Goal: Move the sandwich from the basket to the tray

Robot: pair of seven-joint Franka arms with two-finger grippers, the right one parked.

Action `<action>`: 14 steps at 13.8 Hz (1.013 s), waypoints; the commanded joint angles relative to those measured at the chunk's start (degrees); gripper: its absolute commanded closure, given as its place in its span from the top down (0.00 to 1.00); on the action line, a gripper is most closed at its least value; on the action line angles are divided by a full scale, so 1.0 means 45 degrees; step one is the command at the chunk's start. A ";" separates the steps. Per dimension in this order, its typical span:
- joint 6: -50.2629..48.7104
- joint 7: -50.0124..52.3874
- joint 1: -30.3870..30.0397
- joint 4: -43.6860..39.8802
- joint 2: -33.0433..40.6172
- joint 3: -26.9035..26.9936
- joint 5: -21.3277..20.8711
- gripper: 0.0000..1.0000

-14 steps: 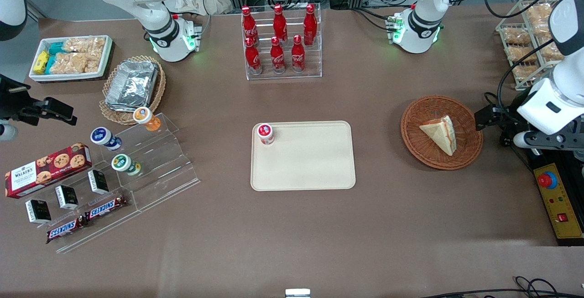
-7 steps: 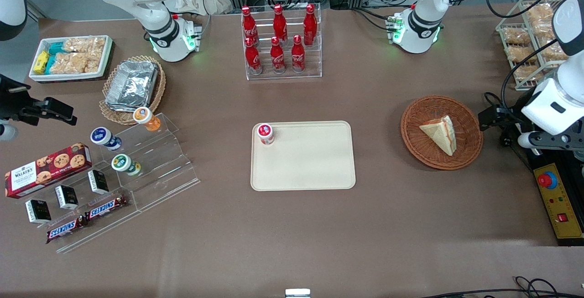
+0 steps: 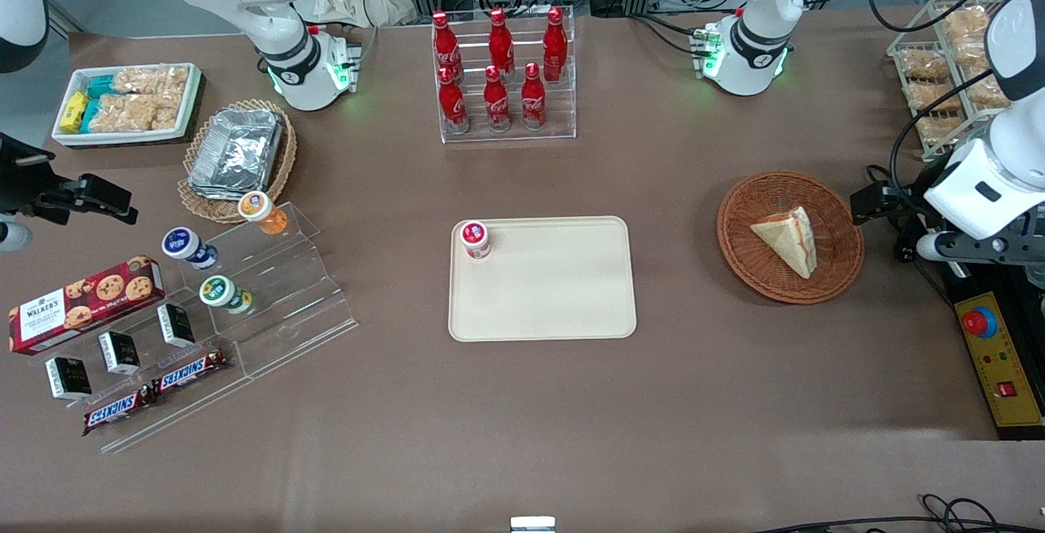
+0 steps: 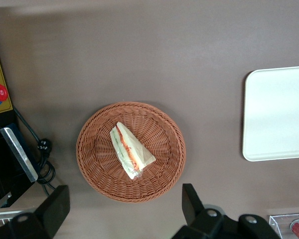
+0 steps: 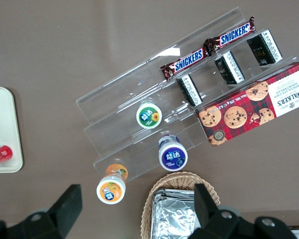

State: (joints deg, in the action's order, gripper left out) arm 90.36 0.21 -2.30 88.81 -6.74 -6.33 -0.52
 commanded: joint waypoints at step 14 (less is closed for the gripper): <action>0.4333 0.3154 -0.0095 0.8446 0.4447 0.0835 0.0095 1.00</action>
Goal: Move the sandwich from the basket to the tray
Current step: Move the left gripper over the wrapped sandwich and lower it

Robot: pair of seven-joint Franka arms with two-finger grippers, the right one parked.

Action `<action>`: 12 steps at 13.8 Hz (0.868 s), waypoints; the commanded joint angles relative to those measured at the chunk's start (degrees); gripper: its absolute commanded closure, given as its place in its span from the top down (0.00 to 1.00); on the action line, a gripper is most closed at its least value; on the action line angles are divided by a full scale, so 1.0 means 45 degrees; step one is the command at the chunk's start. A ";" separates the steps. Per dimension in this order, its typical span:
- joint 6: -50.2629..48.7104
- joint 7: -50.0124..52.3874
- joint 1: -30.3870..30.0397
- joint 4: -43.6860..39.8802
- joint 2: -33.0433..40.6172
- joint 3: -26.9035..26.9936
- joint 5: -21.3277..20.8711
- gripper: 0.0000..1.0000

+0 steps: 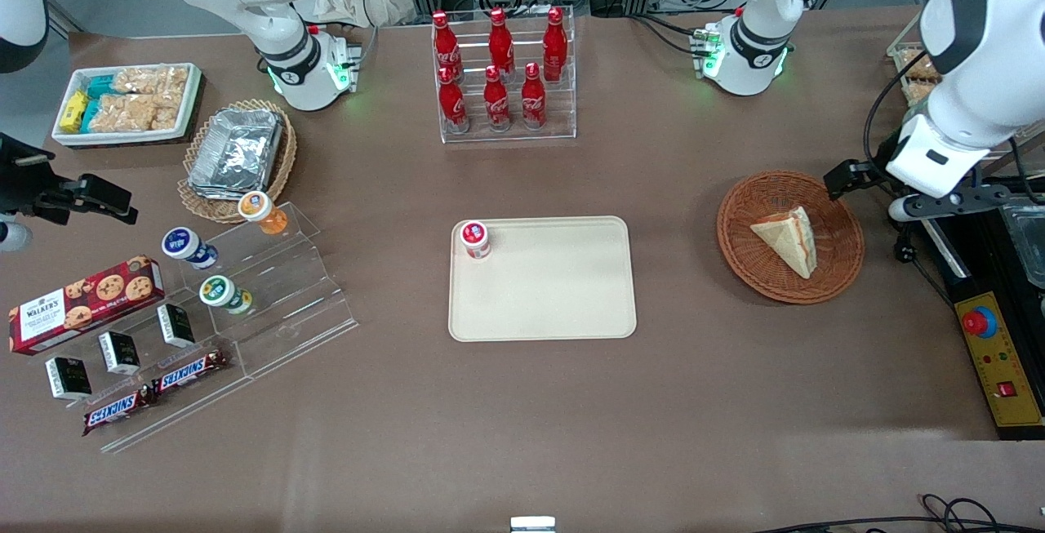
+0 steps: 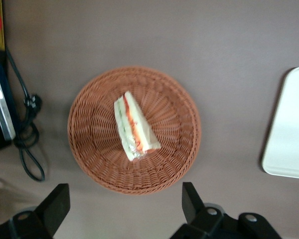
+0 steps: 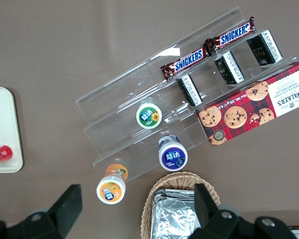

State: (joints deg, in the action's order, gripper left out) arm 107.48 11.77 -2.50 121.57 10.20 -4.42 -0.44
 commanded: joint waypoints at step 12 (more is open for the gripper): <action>0.5780 0.5936 -0.0012 0.4486 -0.0702 0.0611 0.0216 1.00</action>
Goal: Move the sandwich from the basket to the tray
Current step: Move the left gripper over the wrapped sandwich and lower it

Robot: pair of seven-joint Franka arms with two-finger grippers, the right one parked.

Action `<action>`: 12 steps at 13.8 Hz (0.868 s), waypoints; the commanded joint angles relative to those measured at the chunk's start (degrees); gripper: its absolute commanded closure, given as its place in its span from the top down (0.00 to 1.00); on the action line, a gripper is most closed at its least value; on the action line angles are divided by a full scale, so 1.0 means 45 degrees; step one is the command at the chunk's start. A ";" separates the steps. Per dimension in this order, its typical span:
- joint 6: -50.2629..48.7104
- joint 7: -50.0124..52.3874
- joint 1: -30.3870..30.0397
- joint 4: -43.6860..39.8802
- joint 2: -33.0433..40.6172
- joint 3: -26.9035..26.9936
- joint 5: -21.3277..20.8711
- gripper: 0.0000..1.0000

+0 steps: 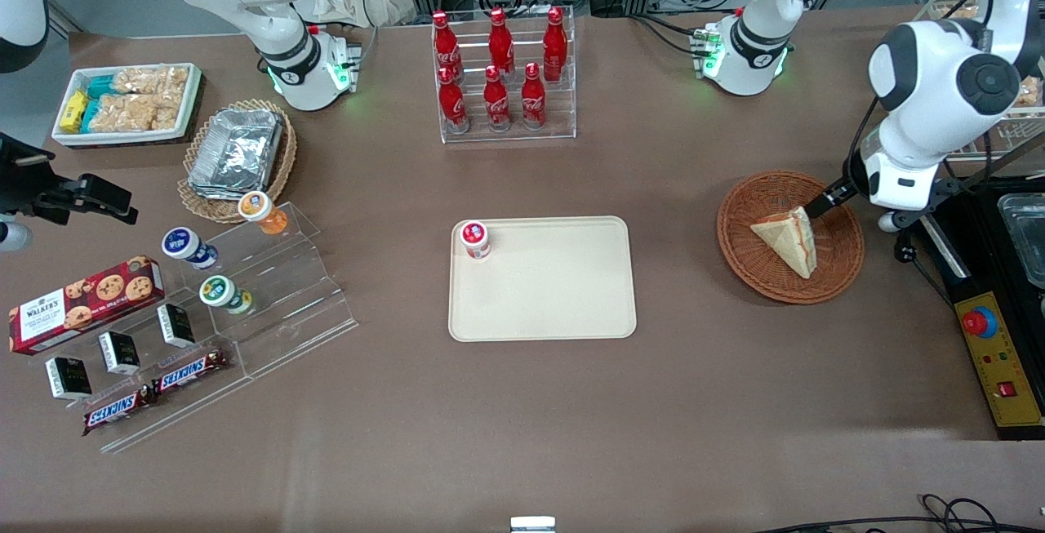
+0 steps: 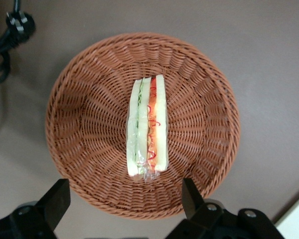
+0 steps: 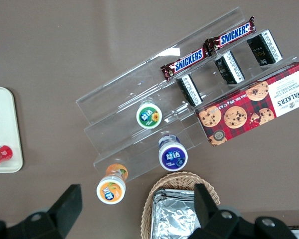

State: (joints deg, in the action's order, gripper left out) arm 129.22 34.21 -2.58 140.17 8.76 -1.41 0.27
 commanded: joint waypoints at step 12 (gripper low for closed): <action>0.3023 0.1187 -0.0013 0.0355 -0.3586 -0.0059 0.0897 1.00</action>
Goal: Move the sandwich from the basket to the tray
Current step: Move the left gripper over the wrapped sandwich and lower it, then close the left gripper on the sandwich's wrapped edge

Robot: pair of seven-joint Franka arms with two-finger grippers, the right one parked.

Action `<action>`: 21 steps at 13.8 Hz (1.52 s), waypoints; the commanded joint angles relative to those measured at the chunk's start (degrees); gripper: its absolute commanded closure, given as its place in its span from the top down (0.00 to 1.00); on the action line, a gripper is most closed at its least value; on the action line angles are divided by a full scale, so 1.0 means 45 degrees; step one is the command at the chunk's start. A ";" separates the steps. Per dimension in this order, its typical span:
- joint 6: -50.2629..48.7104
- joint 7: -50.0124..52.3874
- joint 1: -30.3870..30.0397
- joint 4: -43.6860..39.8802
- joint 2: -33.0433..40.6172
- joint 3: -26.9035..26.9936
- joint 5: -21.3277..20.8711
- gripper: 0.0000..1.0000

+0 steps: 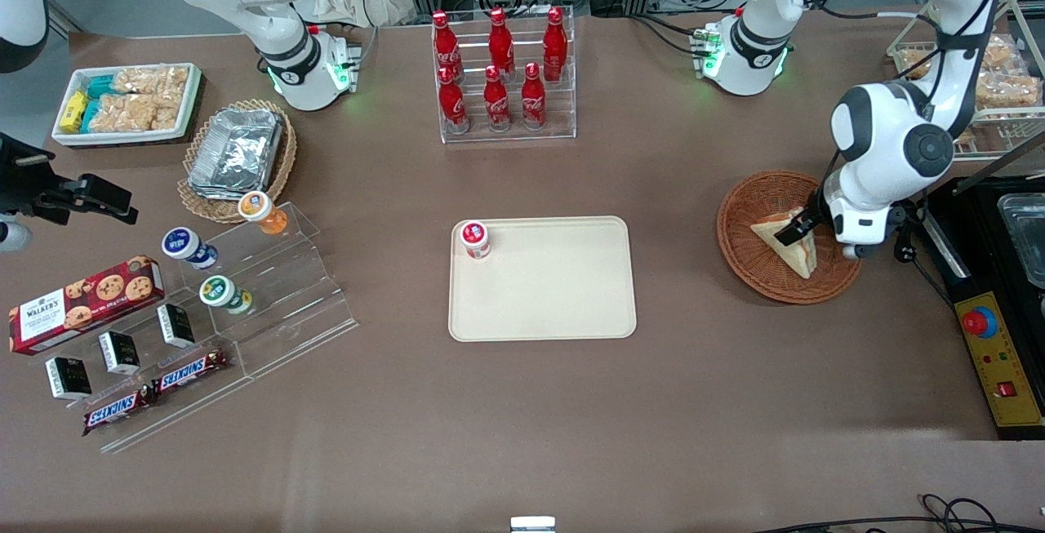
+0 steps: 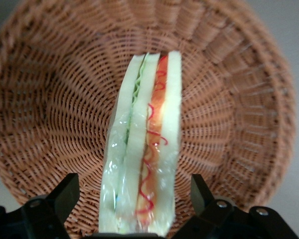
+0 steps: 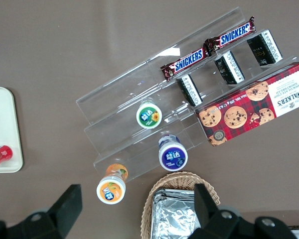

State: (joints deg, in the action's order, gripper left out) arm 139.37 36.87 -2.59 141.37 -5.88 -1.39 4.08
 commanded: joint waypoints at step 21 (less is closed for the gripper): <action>-0.7021 0.1026 0.0185 -0.5061 0.1892 -0.0200 -0.0243 0.29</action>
State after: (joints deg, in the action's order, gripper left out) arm 113.08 40.03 -2.09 124.95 3.45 -1.90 4.04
